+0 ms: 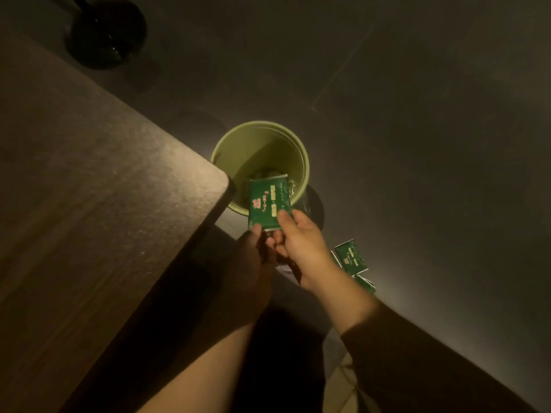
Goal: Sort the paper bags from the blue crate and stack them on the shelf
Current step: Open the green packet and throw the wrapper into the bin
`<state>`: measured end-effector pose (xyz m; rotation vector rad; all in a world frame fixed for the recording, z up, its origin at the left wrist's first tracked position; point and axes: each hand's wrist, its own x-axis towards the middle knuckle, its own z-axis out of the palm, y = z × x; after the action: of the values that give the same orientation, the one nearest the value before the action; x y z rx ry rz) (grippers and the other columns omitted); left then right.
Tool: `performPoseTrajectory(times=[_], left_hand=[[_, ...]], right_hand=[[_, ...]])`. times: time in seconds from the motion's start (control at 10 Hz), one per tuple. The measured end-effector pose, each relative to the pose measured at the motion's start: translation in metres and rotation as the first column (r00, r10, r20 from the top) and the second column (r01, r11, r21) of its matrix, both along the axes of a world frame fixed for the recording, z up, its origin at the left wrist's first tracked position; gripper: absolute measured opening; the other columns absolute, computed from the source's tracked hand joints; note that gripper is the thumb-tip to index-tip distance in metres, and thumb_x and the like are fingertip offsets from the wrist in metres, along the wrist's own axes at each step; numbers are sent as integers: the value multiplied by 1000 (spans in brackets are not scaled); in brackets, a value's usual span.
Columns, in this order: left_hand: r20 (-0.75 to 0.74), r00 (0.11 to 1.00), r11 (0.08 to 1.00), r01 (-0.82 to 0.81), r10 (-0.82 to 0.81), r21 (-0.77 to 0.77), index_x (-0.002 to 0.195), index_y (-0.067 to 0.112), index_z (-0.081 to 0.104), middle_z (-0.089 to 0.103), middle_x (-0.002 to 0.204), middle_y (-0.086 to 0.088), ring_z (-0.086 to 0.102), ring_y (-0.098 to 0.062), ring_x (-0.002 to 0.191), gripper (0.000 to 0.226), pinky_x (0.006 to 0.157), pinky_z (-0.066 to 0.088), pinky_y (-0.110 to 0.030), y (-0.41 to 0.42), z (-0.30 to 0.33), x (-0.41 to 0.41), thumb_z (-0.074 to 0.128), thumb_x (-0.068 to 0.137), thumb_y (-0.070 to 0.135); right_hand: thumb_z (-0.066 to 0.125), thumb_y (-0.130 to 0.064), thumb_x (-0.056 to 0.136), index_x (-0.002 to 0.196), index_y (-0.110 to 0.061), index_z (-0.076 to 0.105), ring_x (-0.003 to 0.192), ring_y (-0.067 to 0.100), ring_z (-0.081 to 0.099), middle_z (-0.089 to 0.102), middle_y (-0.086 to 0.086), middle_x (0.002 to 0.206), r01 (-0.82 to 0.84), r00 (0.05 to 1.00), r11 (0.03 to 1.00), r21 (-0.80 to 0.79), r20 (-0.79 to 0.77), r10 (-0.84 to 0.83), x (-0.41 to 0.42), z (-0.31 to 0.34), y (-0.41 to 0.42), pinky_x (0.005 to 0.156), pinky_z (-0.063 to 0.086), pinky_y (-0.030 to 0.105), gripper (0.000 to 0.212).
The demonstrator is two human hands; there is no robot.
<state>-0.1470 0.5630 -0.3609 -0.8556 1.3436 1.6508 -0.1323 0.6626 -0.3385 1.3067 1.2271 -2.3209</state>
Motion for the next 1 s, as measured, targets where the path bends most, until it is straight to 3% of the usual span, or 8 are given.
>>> performPoseTrajectory(times=[0.1,0.2,0.3,0.4,0.6,0.7,0.9,1.0], left_hand=[[48,938,934,-335,343,-120,95,17,66,73,82,3,70,-4,74,29,75,56,-21,20,27,-14,56,102,44],[27,962,953,-264,271,-150,103,12,65,73,92,-6,69,-12,74,23,60,55,-22,26,-1,-6,53,106,31],[62,973,954,-203,221,-219,123,17,62,68,112,-6,66,-17,92,26,70,51,-28,25,-11,9,52,107,35],[78,984,958,-135,160,-253,123,16,64,70,104,-5,67,-18,88,27,69,52,-29,26,-26,25,55,105,35],[102,991,940,110,-81,-323,98,16,66,66,83,-3,61,-17,75,28,72,48,-32,31,-76,57,49,107,37],[136,950,881,311,-280,-357,85,20,62,63,81,-3,58,-19,72,31,70,45,-34,38,-102,65,46,108,35],[109,772,648,592,-626,-479,102,28,62,68,110,-10,65,-30,102,14,100,52,-52,36,-171,66,54,105,39],[19,677,573,638,-736,-515,96,26,67,72,106,-9,68,-28,101,9,92,53,-40,33,-213,62,65,101,32]], right_hand=[[52,-35,105,116,-24,57,43,10,47,50,1,62,-82,997,997,2,-7,82,-19,-20,7,36,36,19,17],[51,-40,104,119,-21,53,47,15,45,51,4,68,-104,993,995,-12,52,105,-7,-42,15,36,33,21,24],[51,-38,105,113,-23,55,46,13,45,55,3,75,-127,987,988,83,108,118,28,-60,24,39,32,23,18],[51,-33,105,111,-24,58,47,11,45,56,2,77,-109,984,985,137,153,87,63,-73,38,41,34,23,13],[53,-32,104,120,-21,60,53,10,49,57,1,81,-133,972,956,261,223,75,129,-105,73,49,40,26,20],[58,-32,101,116,-24,62,61,12,53,59,-1,83,-210,956,911,355,269,115,155,-125,88,54,44,26,18],[71,-38,92,120,-28,57,61,14,55,57,1,78,-348,901,817,459,404,158,205,-196,110,60,49,29,33],[81,-43,82,130,-27,57,81,18,65,63,6,101,-447,855,741,501,484,188,234,-241,119,72,58,34,56]])
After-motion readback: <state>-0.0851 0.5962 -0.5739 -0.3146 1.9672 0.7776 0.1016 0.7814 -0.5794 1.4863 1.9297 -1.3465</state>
